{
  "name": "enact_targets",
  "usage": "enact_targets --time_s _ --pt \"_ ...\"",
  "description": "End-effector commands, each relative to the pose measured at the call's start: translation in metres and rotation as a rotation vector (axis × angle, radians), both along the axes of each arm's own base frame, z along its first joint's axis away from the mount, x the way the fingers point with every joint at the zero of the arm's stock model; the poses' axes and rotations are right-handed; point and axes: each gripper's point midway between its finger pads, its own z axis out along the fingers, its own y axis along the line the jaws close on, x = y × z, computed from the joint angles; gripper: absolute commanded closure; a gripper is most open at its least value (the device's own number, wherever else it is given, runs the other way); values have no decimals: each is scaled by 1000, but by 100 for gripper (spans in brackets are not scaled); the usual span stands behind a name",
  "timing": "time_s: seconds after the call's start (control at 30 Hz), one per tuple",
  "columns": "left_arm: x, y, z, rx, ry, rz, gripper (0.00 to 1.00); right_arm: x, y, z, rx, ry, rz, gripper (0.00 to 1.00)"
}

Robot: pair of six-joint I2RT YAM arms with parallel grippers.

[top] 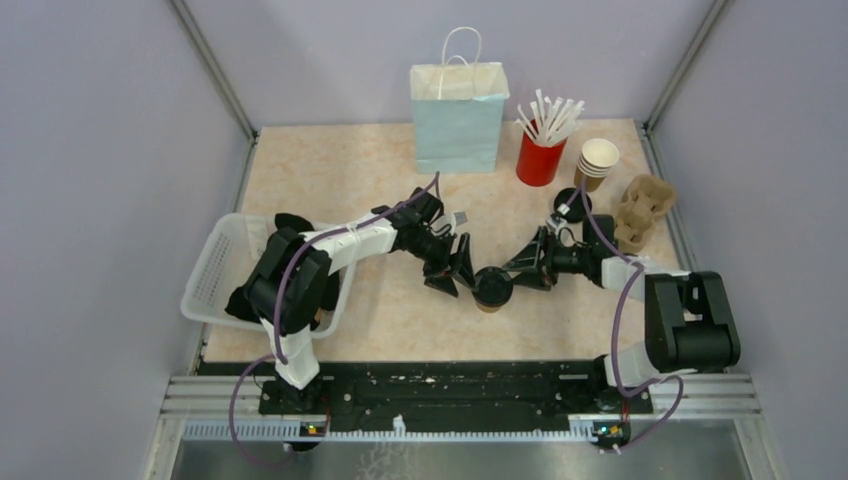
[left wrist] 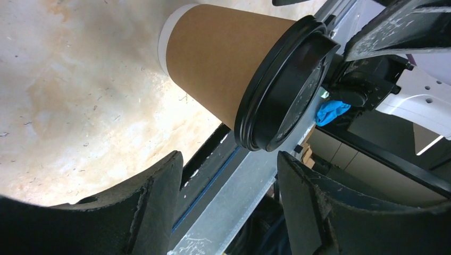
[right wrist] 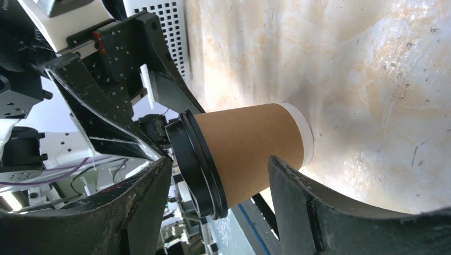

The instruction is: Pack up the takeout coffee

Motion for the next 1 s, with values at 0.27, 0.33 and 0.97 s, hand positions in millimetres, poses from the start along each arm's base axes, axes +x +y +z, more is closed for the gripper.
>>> enact_targets --time_s 0.27,0.33,0.97 --pt "0 3 -18 48 -13 -1 33 7 -3 -14 1 -22 -22 35" --pt "-1 7 -25 76 -9 4 35 3 -4 -25 -16 6 -37 37" --pt "-1 10 -34 111 -1 21 39 3 -2 -15 -67 -11 -13 24"
